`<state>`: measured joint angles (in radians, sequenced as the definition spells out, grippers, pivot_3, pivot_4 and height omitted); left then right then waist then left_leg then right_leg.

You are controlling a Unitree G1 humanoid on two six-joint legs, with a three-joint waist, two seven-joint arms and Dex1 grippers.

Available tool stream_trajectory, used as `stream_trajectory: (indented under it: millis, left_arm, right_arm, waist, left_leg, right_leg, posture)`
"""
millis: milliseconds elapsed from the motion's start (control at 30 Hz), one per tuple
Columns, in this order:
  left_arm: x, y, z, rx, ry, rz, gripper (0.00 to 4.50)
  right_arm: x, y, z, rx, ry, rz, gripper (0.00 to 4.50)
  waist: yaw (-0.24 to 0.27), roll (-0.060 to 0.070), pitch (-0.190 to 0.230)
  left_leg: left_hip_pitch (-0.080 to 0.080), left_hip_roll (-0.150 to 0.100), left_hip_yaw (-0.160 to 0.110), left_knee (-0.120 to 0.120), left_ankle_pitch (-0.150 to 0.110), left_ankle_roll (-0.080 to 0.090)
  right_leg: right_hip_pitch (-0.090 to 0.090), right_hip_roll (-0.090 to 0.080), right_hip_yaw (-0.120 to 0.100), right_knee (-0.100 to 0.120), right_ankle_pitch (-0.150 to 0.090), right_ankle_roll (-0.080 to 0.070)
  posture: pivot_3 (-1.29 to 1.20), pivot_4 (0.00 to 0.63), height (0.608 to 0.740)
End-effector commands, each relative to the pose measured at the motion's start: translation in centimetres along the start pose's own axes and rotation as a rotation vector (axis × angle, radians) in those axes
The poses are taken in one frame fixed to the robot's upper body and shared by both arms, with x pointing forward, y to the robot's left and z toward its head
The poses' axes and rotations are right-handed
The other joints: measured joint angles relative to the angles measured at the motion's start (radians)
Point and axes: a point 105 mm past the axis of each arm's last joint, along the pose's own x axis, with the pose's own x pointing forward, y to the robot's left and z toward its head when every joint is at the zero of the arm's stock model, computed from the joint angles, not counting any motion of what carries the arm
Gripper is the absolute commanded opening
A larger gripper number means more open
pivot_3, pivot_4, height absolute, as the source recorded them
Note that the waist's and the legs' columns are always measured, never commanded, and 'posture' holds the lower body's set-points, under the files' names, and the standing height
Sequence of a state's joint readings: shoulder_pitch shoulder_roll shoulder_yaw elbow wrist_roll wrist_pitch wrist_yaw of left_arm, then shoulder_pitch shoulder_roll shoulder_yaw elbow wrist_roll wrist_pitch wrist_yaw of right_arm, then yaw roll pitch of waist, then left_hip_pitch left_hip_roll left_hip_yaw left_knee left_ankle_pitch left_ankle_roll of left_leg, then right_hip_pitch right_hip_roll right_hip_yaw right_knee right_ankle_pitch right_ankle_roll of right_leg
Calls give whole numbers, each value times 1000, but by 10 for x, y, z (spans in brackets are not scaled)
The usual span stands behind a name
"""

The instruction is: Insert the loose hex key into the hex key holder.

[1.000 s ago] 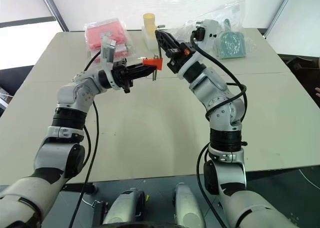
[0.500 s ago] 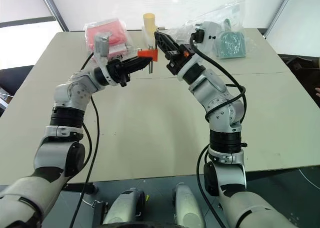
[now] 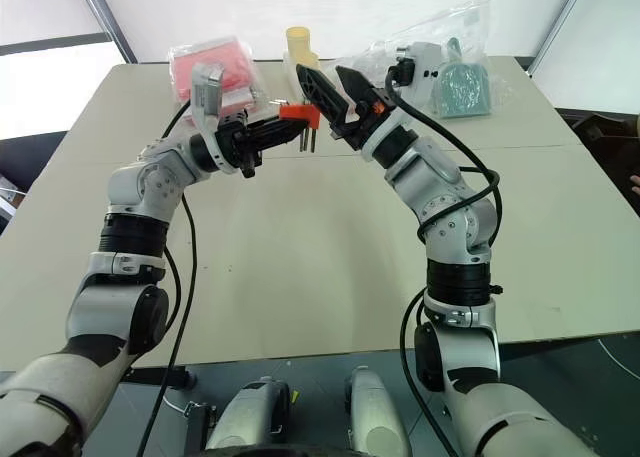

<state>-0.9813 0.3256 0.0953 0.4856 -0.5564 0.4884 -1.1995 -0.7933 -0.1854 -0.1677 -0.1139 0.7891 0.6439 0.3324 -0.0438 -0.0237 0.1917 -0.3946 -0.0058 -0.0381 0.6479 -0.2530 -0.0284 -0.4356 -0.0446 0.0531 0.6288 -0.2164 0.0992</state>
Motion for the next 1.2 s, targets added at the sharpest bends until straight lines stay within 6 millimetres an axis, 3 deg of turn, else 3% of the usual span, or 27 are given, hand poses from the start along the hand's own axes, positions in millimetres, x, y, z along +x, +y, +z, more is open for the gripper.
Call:
stream_trajectory:
  millis: [33, 100, 167, 267, 367, 567, 700, 733, 833, 933, 1067, 1200]
  left_arm:
    - [-1, -5, 9, 52, -12, -20, 0]
    - [-3, -3, 7, 35, -10, -2, 0]
    - [-11, 5, 2, -76, -45, 79, 0]
    - [-29, -3, -24, -264, -24, 161, 0]
    - [-42, -14, -41, -410, -20, 232, 0]
    - [-65, -9, -78, -593, 16, 465, 0]
    - [-78, -4, -108, -596, 151, 597, 0]
    - [-83, -2, -114, -594, 177, 627, 895]
    - [-103, 5, -129, -585, 261, 716, 2171]
    - [-116, 13, -128, -460, 341, 770, 3667]
    - [-143, 28, -120, -257, 453, 869, 3667]
    - [-159, 40, -82, -9, 451, 908, 3667]
  right_arm:
    - [-5, 17, 26, -58, -55, 84, 4110]
    - [-12, 21, 24, -90, -12, 127, 4110]
    - [-29, 31, 9, -231, 151, 221, 4110]
    - [-56, 36, -26, -385, 403, 305, 4110]
    - [-70, 37, -47, -446, 512, 340, 4110]
    - [-75, 33, -71, -484, 562, 348, 4110]
    - [-75, 32, -79, -503, 581, 360, 4110]
    - [-75, 33, -80, -501, 580, 362, 4166]
    - [-75, 30, -80, -499, 580, 353, 4166]
    - [-77, 27, -80, -501, 586, 341, 4166]
    - [-81, 23, -78, -503, 595, 319, 4166]
    - [-92, 6, -72, -496, 579, 203, 4166]
  waist:
    - [0, 0, 0]
    - [0, 0, 0]
    - [3, 0, 0]
    - [-3, 0, 0]
    - [-7, -1, 1]
    - [2, -1, 1]
    - [4, -1, 1]
    - [5, -1, 1]
    - [5, -1, 1]
    - [5, -1, 1]
    - [-1, -1, 1]
    - [0, -1, 1]
  left_leg:
    - [0, 0, 0, 0, 0, 0]
    - [0, 0, 0, 0, 0, 0]
    - [0, 0, 0, 0, 0, 0]
    - [0, 0, 0, 0, -1, 1]
    - [0, 1, 1, 0, -1, 2]
    - [3, 1, 0, 4, -1, 2]
    - [4, 0, 0, 5, -1, 1]
    - [3, 0, 0, 5, -1, 1]
    - [3, -1, 0, 3, -1, 1]
    - [3, -1, 0, 2, -1, 1]
    - [5, 0, 1, 2, -1, 1]
    - [5, 2, 1, 2, -1, 1]
  right_leg:
    - [0, 0, 0, 0, 0, 0]
    - [0, 0, 0, 0, 0, 0]
    - [0, 0, 0, -1, 0, 0]
    - [1, -1, 0, -2, -1, 1]
    - [0, 0, 1, -1, -1, 2]
    - [4, 1, 1, 0, -1, 2]
    - [6, 0, 1, -1, -1, 1]
    - [6, 0, 1, -2, -1, 1]
    - [5, 0, 1, -3, -1, 1]
    - [5, 0, 0, -4, -1, 1]
    - [6, 0, 1, -4, -2, -4]
    - [6, 3, 1, -4, -2, -5]
  posture:
    - [0, 150, 739]
    - [0, 150, 739]
    - [0, 150, 739]
    - [0, 150, 739]
    - [0, 150, 739]
    - [0, 150, 739]
    - [0, 150, 739]
    - [0, 150, 739]
    - [0, 150, 739]
    - [0, 150, 739]
    - [0, 150, 739]
    - [0, 150, 739]
